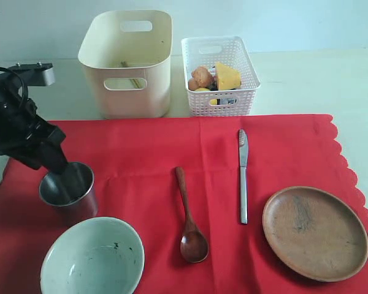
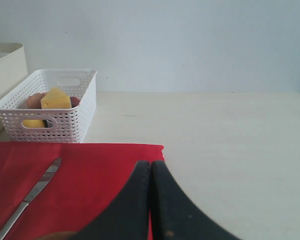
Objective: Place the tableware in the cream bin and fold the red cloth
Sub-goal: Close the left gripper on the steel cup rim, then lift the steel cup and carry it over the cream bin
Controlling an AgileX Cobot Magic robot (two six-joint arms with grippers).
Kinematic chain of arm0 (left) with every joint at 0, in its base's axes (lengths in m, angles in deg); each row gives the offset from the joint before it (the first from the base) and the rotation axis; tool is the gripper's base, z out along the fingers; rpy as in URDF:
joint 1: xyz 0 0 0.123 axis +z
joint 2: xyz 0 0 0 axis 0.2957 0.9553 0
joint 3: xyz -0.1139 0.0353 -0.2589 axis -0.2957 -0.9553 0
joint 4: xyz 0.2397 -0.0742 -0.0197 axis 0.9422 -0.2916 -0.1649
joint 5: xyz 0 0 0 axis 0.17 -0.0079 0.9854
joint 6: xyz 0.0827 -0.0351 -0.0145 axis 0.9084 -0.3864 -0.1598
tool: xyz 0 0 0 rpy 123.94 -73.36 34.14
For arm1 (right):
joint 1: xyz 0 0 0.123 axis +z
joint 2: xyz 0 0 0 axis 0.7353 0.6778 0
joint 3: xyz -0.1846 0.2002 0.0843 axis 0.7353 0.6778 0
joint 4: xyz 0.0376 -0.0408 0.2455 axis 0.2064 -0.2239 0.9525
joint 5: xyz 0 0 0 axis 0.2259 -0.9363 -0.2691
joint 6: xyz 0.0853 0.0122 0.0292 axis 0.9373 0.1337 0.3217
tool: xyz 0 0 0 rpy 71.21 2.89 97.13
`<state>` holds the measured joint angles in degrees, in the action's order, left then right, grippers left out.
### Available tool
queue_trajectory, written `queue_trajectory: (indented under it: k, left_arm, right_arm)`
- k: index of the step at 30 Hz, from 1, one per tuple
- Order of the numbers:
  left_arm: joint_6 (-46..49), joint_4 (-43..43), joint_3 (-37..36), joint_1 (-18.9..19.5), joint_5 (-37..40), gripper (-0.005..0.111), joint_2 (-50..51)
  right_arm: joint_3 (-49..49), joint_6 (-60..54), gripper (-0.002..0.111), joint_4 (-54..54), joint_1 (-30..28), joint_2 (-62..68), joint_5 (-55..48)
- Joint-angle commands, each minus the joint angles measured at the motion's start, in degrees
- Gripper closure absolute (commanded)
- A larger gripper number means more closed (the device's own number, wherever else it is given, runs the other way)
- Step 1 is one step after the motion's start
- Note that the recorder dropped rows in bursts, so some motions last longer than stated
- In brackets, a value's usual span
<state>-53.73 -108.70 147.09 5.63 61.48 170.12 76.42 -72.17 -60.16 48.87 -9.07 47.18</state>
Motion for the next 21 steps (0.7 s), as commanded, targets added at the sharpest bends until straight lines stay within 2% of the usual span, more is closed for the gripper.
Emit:
queue_trajectory:
  k: [1,13,15,17,18,21]
  left_arm:
    - [2.1,-2.1,-1.4,0.2,-3.6,0.054,0.2]
    - [4.0,-3.7,-1.5,0.2,-4.7,0.056,7.6]
    - [4.0,-3.7,-1.5,0.2,-4.9,0.073,8.2]
    - [4.0,-4.0,-1.5,0.2,-4.9,0.102,8.3]
    - [4.2,-4.0,-1.4,0.2,-5.0,0.106,8.2]
    - [4.2,-4.0,-0.3,0.2,-3.8,0.106,7.9]
  right_arm:
    - [0.3,-0.2,0.108,0.1,-0.3,-0.3,0.8]
    - [0.3,-0.2,0.108,0.1,-0.3,-0.3,0.8]
    - [0.3,-0.2,0.108,0.1,-0.3,-0.3,0.8]
    - [0.3,-0.2,0.108,0.1,-0.3,-0.3,0.8]
    - [0.3,-0.2,0.108,0.1,-0.3,-0.3,0.8]
    - [0.3,-0.2,0.108,0.1,-0.2,-0.3,0.8]
